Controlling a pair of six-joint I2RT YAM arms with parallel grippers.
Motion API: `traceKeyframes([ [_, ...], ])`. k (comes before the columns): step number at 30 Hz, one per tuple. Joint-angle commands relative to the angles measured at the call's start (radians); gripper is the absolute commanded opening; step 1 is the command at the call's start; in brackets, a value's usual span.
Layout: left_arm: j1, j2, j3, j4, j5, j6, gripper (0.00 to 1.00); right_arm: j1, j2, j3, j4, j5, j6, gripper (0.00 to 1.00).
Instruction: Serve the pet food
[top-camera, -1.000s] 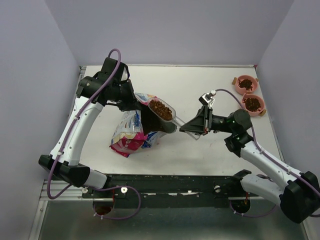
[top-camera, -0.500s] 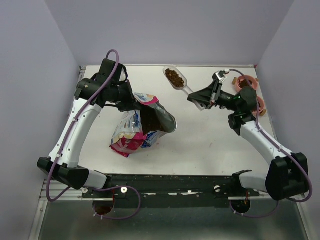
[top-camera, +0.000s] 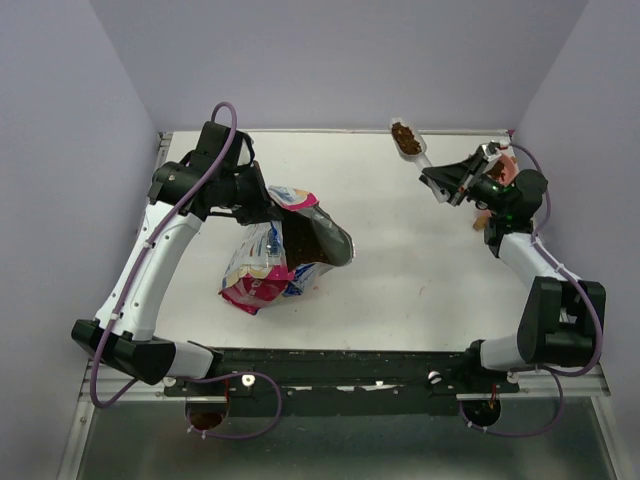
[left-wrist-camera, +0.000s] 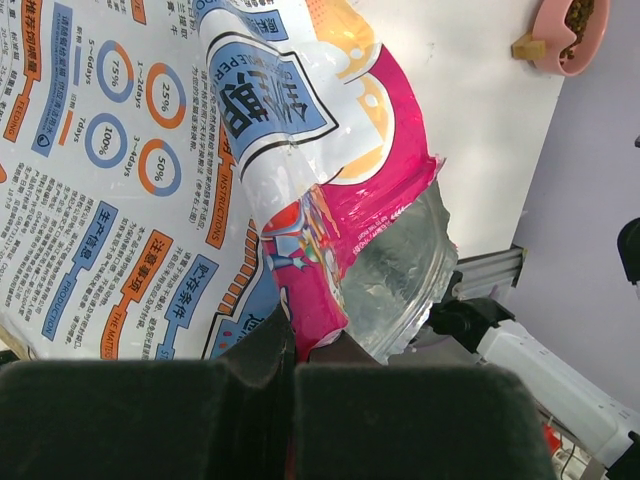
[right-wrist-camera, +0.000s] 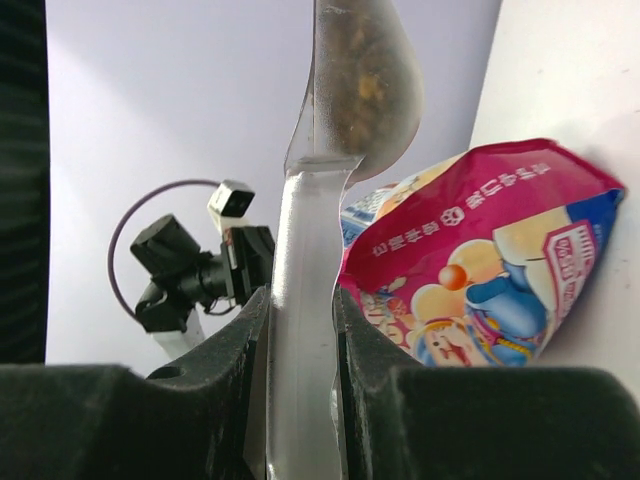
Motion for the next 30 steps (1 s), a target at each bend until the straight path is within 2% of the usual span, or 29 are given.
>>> traceKeyframes([
  [1,0.006,-0.068,-0.007,0.093,0.071,-0.016,0.0,-0.086,0.003,-0.056,0.087,-0.044,-0.024,0.0],
  [13,0.004,-0.073,-0.027,0.111,0.085,-0.02,0.0,-0.394,0.031,-0.181,0.086,-0.076,-0.09,0.0],
  [16,0.006,-0.074,-0.025,0.111,0.083,-0.02,0.0,-0.468,0.038,-0.188,0.019,-0.09,-0.152,0.0],
  [30,0.007,-0.108,-0.091,0.142,0.103,-0.023,0.0,-0.621,0.066,-0.221,-0.205,-0.023,-0.317,0.0],
])
